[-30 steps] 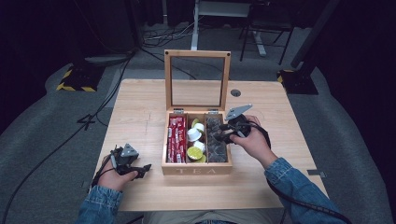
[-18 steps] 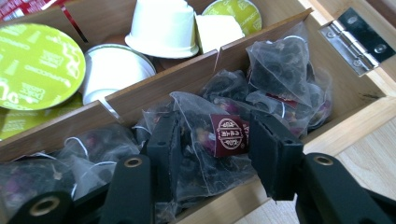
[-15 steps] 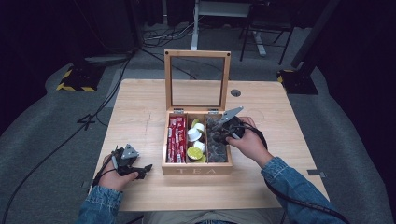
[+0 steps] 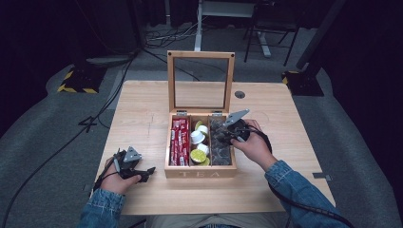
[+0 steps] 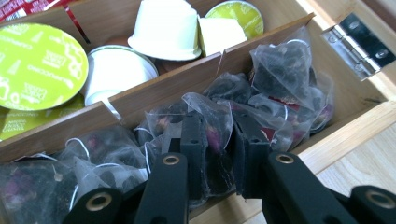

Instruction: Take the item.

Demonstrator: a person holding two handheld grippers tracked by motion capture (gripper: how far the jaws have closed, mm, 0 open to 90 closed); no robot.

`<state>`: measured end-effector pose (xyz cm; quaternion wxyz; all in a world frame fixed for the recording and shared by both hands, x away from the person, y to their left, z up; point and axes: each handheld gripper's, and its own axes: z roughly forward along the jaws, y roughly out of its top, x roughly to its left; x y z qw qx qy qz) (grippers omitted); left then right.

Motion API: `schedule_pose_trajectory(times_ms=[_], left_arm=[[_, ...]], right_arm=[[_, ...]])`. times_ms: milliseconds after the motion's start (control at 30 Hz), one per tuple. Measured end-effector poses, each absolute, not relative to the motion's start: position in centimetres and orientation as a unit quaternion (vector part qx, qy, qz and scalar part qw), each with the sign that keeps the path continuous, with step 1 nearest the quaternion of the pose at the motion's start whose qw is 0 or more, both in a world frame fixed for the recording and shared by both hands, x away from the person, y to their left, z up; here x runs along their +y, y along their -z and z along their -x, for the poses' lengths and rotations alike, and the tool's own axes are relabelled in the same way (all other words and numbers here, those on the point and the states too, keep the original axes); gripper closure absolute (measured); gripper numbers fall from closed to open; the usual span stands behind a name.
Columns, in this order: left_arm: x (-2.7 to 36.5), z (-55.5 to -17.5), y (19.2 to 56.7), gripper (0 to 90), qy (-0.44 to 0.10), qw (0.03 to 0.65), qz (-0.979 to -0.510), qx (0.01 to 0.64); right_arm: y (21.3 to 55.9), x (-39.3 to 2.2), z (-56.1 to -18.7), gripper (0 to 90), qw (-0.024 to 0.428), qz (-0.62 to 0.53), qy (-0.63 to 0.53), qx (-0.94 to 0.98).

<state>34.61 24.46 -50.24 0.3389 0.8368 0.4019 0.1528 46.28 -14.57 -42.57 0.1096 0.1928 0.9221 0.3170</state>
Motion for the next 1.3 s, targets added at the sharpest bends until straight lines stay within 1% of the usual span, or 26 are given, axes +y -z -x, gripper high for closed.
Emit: schedule_pose_trajectory(times_ms=[433,733,1067,1300], left_arm=[[24.5,-34.7,50.3,21.0,-0.152,0.343,-0.835,0.403],[24.7,-34.8,50.4,20.1,-0.157,0.342,-0.829,0.413],[24.7,-35.2,50.4,17.6,-0.158,0.339,-0.827,0.419],[24.7,-35.5,50.4,14.4,-0.159,0.335,-0.826,0.426]], right_arm=[[41.5,-15.3,-46.3,77.6,0.109,-0.205,-0.364,0.902],[40.6,-15.6,-46.1,77.6,0.098,-0.211,-0.405,0.884],[39.2,-15.9,-46.1,77.5,0.107,-0.212,-0.428,0.872],[37.5,-16.4,-46.1,77.5,0.123,-0.213,-0.446,0.860]])
